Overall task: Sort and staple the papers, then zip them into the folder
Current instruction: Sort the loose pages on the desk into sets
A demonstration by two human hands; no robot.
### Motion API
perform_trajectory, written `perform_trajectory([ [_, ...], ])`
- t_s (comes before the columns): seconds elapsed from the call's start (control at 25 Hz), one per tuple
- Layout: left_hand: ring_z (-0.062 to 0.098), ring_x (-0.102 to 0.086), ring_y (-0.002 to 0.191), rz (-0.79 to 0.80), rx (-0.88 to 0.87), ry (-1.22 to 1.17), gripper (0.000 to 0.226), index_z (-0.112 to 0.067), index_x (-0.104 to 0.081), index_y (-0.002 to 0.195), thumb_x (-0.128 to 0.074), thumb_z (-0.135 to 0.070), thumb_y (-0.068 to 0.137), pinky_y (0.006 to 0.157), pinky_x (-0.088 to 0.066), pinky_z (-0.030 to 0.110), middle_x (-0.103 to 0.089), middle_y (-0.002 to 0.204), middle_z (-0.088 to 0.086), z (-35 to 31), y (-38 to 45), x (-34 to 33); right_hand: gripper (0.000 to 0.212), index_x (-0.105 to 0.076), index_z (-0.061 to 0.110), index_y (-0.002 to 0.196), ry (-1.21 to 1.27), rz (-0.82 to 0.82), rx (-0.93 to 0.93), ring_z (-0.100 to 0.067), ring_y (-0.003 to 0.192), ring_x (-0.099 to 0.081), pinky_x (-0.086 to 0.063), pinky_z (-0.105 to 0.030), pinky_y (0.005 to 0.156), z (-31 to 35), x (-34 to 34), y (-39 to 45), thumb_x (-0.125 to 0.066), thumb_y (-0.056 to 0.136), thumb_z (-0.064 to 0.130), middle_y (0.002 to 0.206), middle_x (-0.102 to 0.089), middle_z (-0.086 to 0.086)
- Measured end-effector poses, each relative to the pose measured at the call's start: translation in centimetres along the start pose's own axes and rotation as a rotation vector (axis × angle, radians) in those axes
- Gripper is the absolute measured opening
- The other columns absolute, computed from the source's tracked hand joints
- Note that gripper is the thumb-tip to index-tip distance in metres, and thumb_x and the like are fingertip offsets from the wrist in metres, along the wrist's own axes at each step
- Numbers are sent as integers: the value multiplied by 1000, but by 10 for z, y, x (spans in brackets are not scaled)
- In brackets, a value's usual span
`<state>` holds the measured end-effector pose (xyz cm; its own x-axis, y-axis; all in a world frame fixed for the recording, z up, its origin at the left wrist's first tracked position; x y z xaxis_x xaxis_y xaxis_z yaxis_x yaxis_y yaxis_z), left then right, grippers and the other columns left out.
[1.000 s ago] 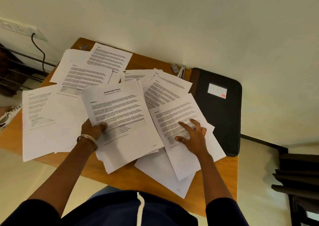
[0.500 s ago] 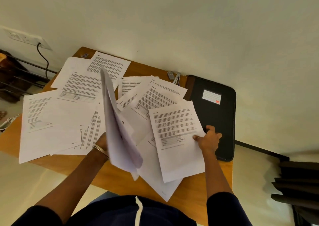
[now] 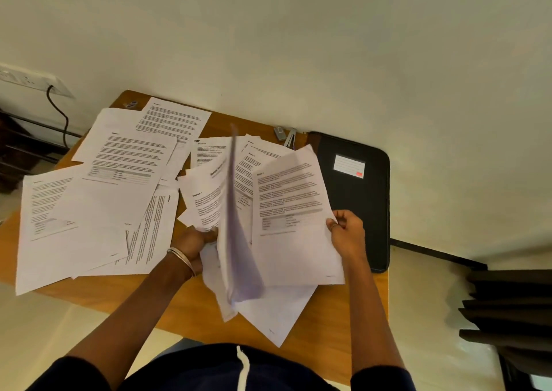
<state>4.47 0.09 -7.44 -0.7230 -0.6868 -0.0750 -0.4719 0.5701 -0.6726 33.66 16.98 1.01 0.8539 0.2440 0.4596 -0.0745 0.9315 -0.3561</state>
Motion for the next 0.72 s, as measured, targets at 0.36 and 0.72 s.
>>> perform_trajectory([
  [0.36, 33, -63, 101, 3, -106, 42, 40, -8, -60, 119, -66, 1, 81, 92, -49, 51, -64, 116, 14, -52, -22, 0, 23, -61, 22, 115, 502, 431, -208, -32, 94, -70, -53, -58, 86, 32, -54, -38, -55, 95, 31, 108, -71, -7],
  [0.72, 17, -55, 85, -308, -825, 436, 66, -17, -29, 141, -61, -3, 85, 79, -49, 30, -55, 113, 0, -177, -68, -5, 36, -52, 17, 118, 253, 11, 265, -11, 103, -56, -51, -42, 93, 126, -90, -38, -67, 86, 8, 113, -59, 6],
])
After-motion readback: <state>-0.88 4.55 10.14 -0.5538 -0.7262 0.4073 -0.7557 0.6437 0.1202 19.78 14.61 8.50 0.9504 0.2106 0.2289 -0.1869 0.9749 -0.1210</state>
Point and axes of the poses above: each hand's wrist, its own y-axis towards the middle knuckle, its own x-axis out of the back of the hand, z = x × y, the point moved 7 cm from there along y, towards the middle knuckle
